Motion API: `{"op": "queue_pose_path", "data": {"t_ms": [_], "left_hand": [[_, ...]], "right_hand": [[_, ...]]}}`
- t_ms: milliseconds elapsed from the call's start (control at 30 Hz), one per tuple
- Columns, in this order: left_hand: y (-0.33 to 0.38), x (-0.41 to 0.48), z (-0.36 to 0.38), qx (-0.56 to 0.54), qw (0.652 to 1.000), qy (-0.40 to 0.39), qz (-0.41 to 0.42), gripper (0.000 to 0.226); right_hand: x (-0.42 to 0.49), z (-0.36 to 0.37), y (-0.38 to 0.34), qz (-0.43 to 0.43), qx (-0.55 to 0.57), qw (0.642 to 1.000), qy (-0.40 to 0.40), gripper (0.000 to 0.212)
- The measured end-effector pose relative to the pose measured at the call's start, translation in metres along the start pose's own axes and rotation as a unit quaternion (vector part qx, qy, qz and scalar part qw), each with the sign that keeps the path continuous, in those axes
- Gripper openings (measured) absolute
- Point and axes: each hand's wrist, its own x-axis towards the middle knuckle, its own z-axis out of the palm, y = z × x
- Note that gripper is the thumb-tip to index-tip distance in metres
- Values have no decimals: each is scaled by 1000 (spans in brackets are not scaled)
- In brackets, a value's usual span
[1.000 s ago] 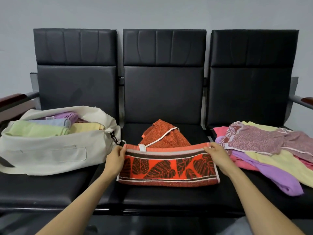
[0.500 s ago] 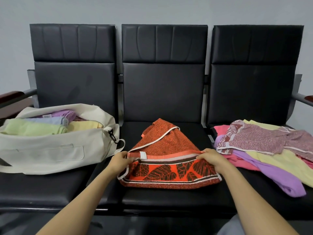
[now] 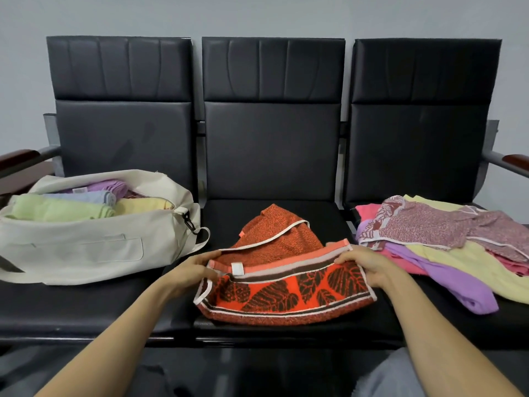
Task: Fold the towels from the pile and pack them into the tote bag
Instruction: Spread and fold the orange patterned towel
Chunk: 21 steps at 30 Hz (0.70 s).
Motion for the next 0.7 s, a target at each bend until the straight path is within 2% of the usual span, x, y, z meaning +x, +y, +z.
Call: {"op": "queue_pose_path", "data": {"t_ms": [67,167,200,267,367,433,533,633,700], "left_hand": [[5,1,1,-9,999,28,43,79],[12,5,-1,-43,991,76,105,78],[14,7,-3,-55,987,98,116,75],[16,9,-6,-62,987,114,90,71],[14,3,-5,-16,998,64,-13,65],[11,1,-1,46,996,45,-58,57],[6,6,1,147,987,50,-53,58],[4,9,5,226,972,62,-29,52],[4,11,9,244,966,81,-12,42]], "right_hand": [[3,4,-1,-71,25,997,7,52],[2,8,-7,-156,95,983,5,48],[3,6,-9,-159,113,981,4,46],[6,-2,-11,-110,109,988,11,45],[9,-9,-1,3,-20,1000,20,44],[12,-8,6,14,-155,986,61,40],[18,-4,13,-19,-317,934,162,38],[21,-2,14,-13,-361,920,150,37],[21,-1,15,-16,-393,911,121,51]]}}
